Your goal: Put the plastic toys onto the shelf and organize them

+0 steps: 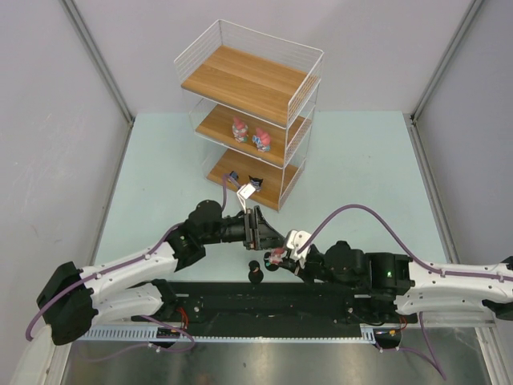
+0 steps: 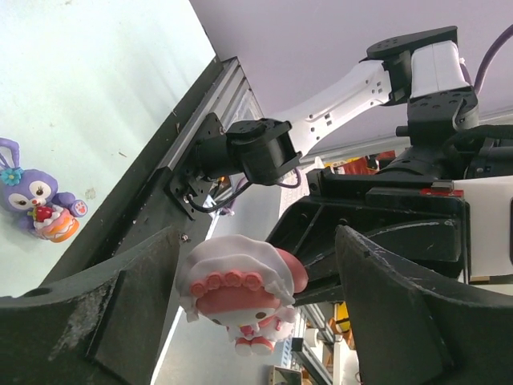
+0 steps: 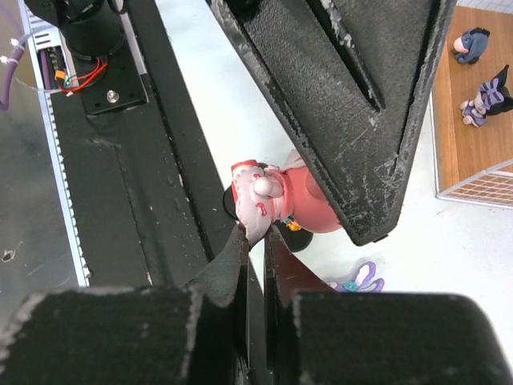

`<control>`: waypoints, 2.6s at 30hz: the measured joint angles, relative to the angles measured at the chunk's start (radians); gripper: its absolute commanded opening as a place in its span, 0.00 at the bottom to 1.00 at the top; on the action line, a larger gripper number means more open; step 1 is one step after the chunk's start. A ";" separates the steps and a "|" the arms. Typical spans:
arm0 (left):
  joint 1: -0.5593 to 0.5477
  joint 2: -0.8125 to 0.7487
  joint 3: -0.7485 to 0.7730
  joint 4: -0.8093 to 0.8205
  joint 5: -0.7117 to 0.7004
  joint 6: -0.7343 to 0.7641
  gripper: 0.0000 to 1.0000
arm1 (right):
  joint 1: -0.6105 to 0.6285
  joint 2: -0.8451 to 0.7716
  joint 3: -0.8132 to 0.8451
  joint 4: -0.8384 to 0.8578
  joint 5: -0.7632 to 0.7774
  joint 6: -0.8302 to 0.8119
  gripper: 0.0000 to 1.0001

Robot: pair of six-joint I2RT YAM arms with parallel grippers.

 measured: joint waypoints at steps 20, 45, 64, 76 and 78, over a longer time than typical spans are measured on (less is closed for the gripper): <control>0.005 0.001 -0.004 0.060 0.038 -0.014 0.85 | 0.011 -0.017 0.005 -0.011 0.040 -0.023 0.00; 0.011 0.027 -0.048 0.149 0.072 -0.040 0.04 | 0.013 -0.012 0.010 -0.006 0.042 -0.037 0.00; 0.036 -0.034 -0.109 0.179 0.049 -0.065 0.00 | 0.015 -0.069 0.013 -0.013 0.113 -0.033 0.92; 0.066 -0.307 0.265 -0.555 -0.620 0.386 0.00 | 0.015 -0.151 0.013 -0.021 0.166 -0.015 0.92; 0.067 -0.325 0.306 -0.596 -0.732 0.451 0.00 | 0.015 -0.151 0.013 -0.021 0.172 -0.014 0.93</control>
